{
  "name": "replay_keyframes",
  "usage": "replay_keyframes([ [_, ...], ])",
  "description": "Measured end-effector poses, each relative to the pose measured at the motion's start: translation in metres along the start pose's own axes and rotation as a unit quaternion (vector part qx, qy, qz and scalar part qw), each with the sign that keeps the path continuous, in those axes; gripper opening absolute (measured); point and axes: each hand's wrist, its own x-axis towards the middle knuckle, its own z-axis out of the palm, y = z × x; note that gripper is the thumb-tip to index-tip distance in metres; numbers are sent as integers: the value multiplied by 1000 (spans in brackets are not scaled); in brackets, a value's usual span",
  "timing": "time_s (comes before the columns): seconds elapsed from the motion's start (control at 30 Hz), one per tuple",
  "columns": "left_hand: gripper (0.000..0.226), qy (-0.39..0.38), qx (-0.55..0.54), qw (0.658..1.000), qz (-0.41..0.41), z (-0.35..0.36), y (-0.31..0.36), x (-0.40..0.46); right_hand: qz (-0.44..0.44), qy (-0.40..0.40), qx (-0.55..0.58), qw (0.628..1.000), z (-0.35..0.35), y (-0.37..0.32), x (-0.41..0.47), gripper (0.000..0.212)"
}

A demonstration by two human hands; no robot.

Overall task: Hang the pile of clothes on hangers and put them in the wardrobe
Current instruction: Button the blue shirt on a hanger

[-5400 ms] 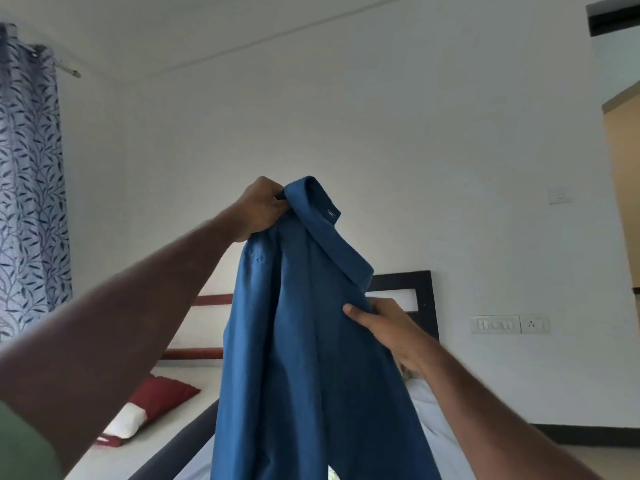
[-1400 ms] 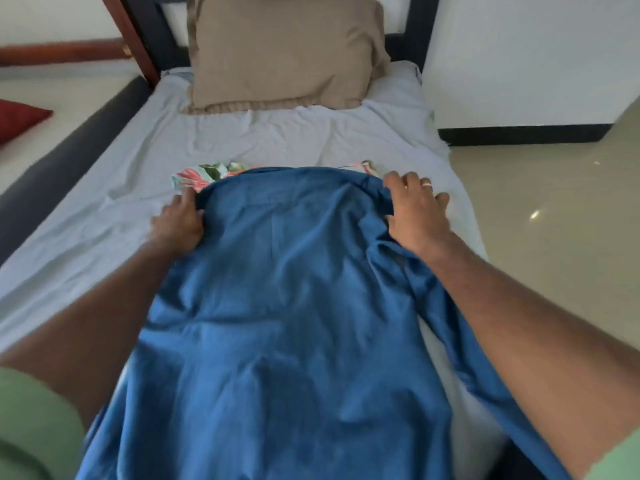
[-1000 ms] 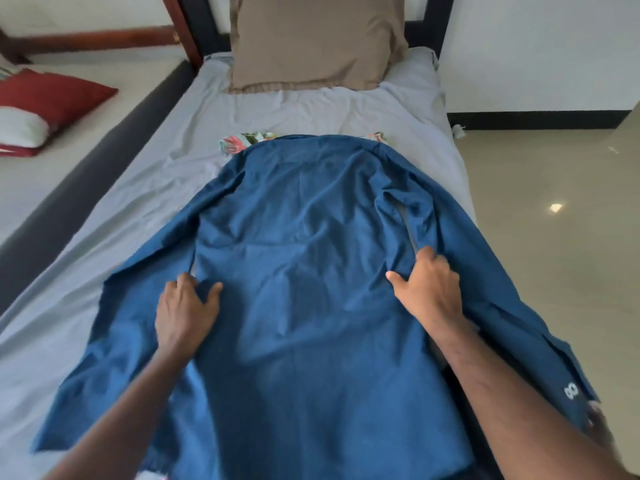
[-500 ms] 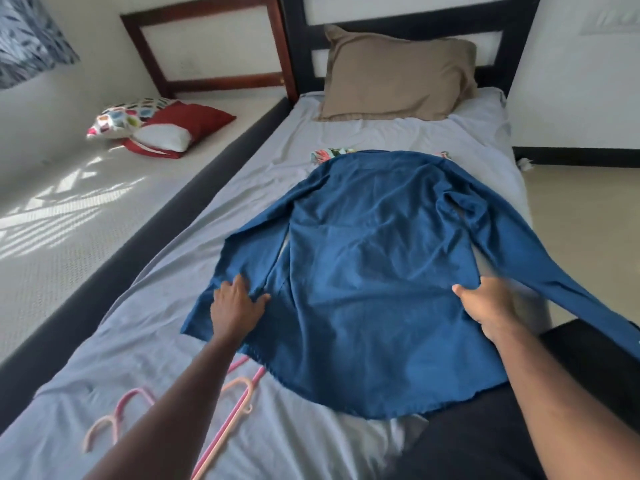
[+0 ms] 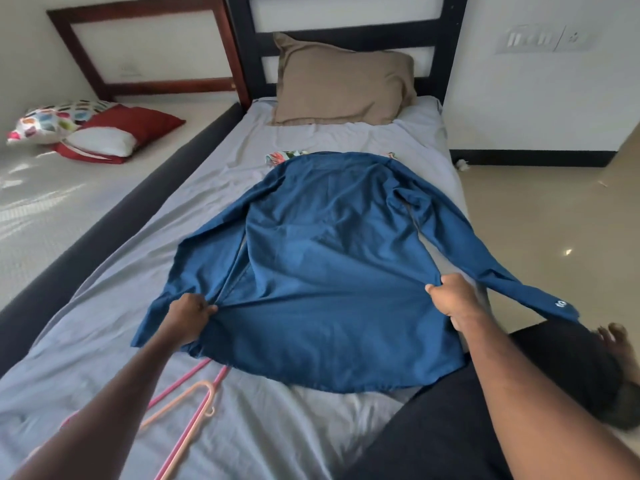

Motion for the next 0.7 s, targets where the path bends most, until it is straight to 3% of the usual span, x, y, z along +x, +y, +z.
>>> replay_keyframes([
  [0.1, 27, -24, 25, 999, -14, -3, -2, -1, 10, -42, -32, 999, -3, -2, -4, 30],
  [0.23, 50, 16, 51, 999, -5, 4, 7, -15, 57, -178, -110, 976, -21, -18, -23, 58],
  [0.33, 37, -3, 68, 998, 12, 6, 6, -12, 83, -254, -130, 955, -34, -26, -32, 55],
  [0.53, 44, -139, 63, 988, 18, -14, -10, 7, 75, -188, -147, 968, -35, -21, -24, 48],
  [0.63, 50, -109, 99, 988, 46, -16, -1, 4, 36, -127, -142, 981, -31, -21, -19, 45],
  [0.7, 53, -64, 60, 995, 51, -15, 7, 5, 2, -82, -129, 988, -25, -26, -15, 49],
])
